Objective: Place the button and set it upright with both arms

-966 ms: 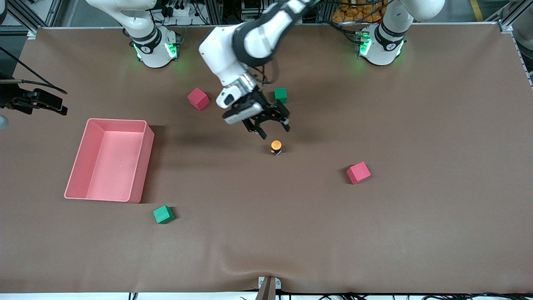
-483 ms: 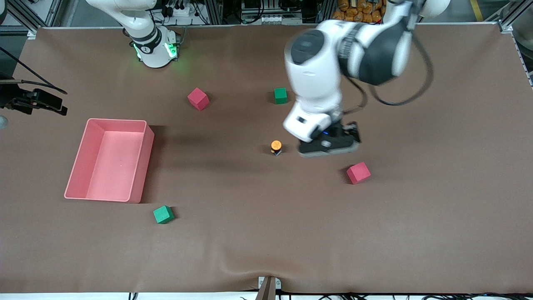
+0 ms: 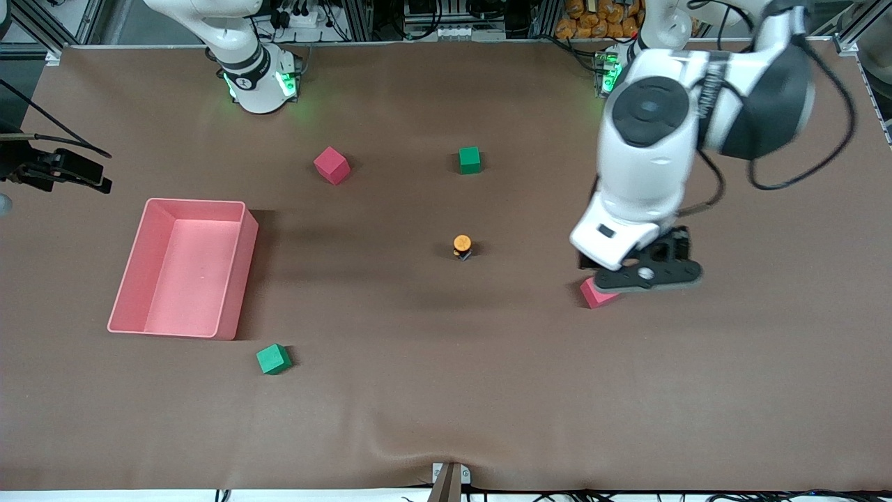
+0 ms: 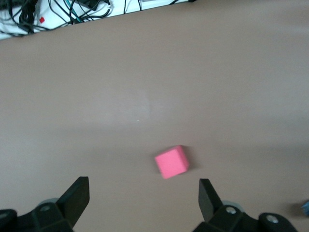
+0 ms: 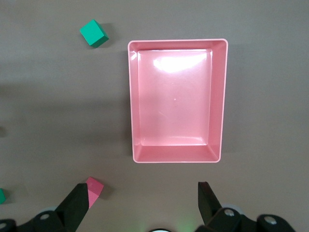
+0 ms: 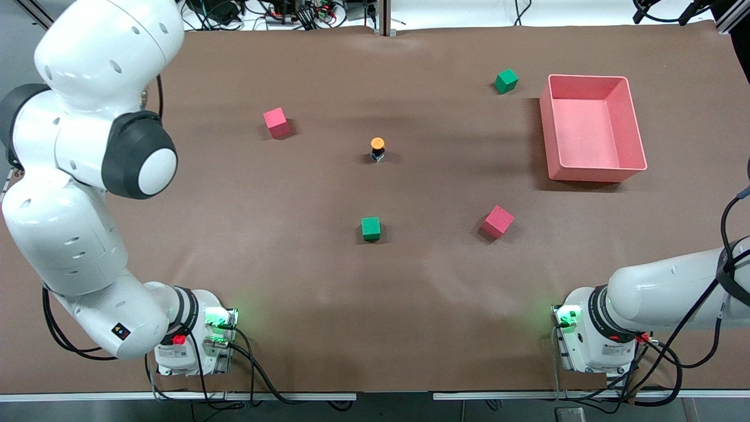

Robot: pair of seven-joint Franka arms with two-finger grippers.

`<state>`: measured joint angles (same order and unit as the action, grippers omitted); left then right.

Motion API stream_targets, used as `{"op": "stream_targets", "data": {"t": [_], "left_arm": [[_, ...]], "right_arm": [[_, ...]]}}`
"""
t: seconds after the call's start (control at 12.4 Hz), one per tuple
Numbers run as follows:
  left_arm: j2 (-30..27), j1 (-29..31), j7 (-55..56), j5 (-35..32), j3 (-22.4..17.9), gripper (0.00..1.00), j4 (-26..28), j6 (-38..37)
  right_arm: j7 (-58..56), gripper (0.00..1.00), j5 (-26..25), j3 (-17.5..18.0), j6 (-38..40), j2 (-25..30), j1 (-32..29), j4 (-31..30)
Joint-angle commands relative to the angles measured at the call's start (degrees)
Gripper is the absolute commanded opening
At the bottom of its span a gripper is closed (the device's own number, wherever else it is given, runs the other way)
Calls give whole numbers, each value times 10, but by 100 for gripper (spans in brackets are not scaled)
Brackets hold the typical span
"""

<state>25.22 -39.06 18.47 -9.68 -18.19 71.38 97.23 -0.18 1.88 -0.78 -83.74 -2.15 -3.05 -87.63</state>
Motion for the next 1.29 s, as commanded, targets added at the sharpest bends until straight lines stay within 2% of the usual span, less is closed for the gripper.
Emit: {"op": "stream_targets", "data": {"t": [0.0,0.32,0.48,0.8,0.97,1.21], "left_arm": [[-17,16,-49,10,8,100,15,-6],[-23,60,-55,51,5,100,13,-19],[-26,96,-56,99,5,100,14,-19],[-26,101,-69,99,3,100,15,-19],[-26,131,-118,112,7,100,15,-19],[-45,134,-85,143,7,100,18,-34]], "right_arm": [[0,100,-1,-1,3,-2,1,8],[0,100,-2,-1,4,-2,2,9],[0,100,-2,-1,4,-2,1,8],[0,100,-2,-1,4,-2,1,8],[0,100,-1,-1,3,-2,1,8],[0,100,-1,-1,4,-2,1,8]]}}
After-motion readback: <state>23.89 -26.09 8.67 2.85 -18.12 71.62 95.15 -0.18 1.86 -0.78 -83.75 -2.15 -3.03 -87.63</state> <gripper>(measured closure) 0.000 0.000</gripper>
